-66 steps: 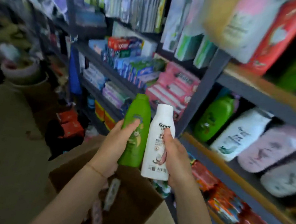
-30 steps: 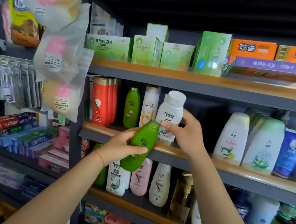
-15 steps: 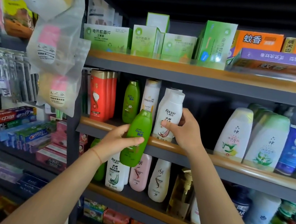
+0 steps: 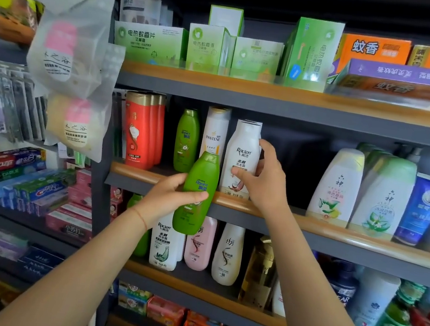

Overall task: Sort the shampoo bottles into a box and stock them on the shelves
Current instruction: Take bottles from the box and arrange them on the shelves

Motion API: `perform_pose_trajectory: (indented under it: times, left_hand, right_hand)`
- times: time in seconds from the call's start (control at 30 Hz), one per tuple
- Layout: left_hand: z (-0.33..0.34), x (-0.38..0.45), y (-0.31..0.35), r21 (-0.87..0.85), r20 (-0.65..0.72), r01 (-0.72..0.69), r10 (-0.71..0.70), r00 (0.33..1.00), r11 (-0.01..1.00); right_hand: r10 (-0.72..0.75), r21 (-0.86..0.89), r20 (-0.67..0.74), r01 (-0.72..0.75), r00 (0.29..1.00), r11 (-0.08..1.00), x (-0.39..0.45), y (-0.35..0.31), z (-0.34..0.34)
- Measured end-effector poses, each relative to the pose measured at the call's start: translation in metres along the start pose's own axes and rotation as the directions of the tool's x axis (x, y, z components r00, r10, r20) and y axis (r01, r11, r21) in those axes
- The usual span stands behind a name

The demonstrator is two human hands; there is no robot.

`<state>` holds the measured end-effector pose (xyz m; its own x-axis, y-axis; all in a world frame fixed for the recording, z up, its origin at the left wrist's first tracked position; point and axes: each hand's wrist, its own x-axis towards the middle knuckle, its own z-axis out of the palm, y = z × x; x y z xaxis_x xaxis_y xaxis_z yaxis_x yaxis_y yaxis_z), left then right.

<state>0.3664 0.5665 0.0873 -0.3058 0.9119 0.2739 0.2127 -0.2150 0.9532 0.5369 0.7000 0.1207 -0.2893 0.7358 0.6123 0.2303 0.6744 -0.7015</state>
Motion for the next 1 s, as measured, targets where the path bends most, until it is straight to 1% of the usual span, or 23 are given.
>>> perform_pose_trajectory:
  times: [0.07,0.1,0.17,0.2,0.23,0.27,0.3,0.33,0.37,0.4,0.47,0.57,0.6,0.63,0.7,0.73,0.8,0.87,0.93,1.0]
  left_hand:
    - [0.0,-0.002,0.002,-0.024,-0.011,0.001,-0.002,1.0,1.0]
    - [-0.001,-0.003,0.004,-0.048,-0.026,-0.006,0.004,1.0,0.999]
    - [-0.003,-0.007,0.007,-0.12,-0.064,-0.039,0.031,0.997,0.992]
    - [-0.005,-0.009,0.01,-0.159,-0.079,-0.065,0.053,0.995,0.985]
    - [-0.007,-0.012,0.014,-0.197,-0.091,-0.091,0.075,0.993,0.976]
    - [-0.01,-0.015,0.018,-0.224,-0.098,-0.118,0.098,0.99,0.967]
    - [-0.013,-0.017,0.022,-0.242,-0.099,-0.139,0.118,0.988,0.96]
    - [-0.018,-0.02,0.027,-0.243,-0.091,-0.155,0.136,0.986,0.958]
    - [-0.022,-0.022,0.032,-0.238,-0.073,-0.164,0.151,0.986,0.957]
    - [-0.026,-0.024,0.035,-0.219,-0.054,-0.177,0.169,0.984,0.96]
    - [-0.033,-0.027,0.043,-0.168,-0.052,-0.22,0.214,0.975,0.961]
    - [-0.04,-0.027,0.046,-0.118,-0.148,-0.308,0.29,0.945,0.944]
    - [-0.043,-0.024,0.044,-0.097,-0.195,-0.315,0.292,0.936,0.944]
    - [-0.047,-0.021,0.041,-0.081,-0.249,-0.298,0.271,0.93,0.951]
    - [-0.056,-0.014,0.031,-0.048,-0.361,-0.223,0.191,0.913,0.974]
    - [-0.06,-0.01,0.023,-0.004,-0.378,-0.174,0.16,0.912,0.985]
    - [-0.064,-0.003,0.006,0.161,-0.324,-0.053,0.103,0.94,0.986]
    - [-0.064,0.002,-0.006,0.275,-0.27,0.019,0.058,0.961,0.961]
    - [-0.064,0.006,-0.007,0.272,-0.257,0.028,0.045,0.965,0.962]
    - [-0.063,0.012,0.002,0.235,-0.248,-0.017,0.077,0.966,0.972]
  right_hand:
    - [-0.003,-0.083,-0.049,-0.001,0.999,0.997,-0.006,-0.007,-0.005]
    - [-0.034,-0.133,-0.113,0.019,0.993,0.991,-0.013,-0.012,-0.008]
    - [-0.176,-0.212,-0.274,0.119,0.945,0.97,-0.033,-0.024,-0.01]
    - [-0.23,-0.205,-0.299,0.173,0.926,0.963,-0.042,-0.031,-0.007]
    - [-0.245,-0.154,-0.248,0.211,0.937,0.965,-0.048,-0.037,-0.003]
    - [-0.234,-0.08,-0.121,0.226,0.965,0.971,-0.053,-0.042,0.004]
    - [-0.217,-0.012,0.052,0.218,0.975,0.976,-0.057,-0.047,0.012]
    - [-0.201,0.06,0.223,0.193,0.954,0.979,-0.059,-0.051,0.02]
    - [-0.198,0.126,0.344,0.163,0.918,0.978,-0.06,-0.055,0.028]
    - [-0.2,0.177,0.399,0.139,0.895,0.974,-0.06,-0.058,0.035]
    - [-0.195,0.198,0.381,0.127,0.904,0.972,-0.055,-0.061,0.045]
    - [-0.214,0.204,0.32,0.154,0.923,0.967,-0.043,-0.065,0.059]
    - [-0.206,0.22,0.299,0.143,0.932,0.965,-0.037,-0.065,0.064]
    - [-0.192,0.219,0.273,0.134,0.943,0.966,-0.032,-0.066,0.068]
    - [-0.164,0.182,0.187,0.129,0.969,0.975,-0.02,-0.066,0.073]
    - [-0.145,0.167,0.144,0.12,0.979,0.979,-0.014,-0.066,0.075]
    - [-0.093,0.147,0.092,0.079,0.991,0.986,-0.005,-0.069,0.078]
    - [-0.079,0.079,0.087,0.072,0.993,0.994,0.003,-0.072,0.084]
    - [-0.093,-0.002,0.122,0.094,0.988,0.996,0.01,-0.073,0.091]
    - [-0.1,-0.049,0.172,0.11,0.98,0.993,0.014,-0.073,0.098]
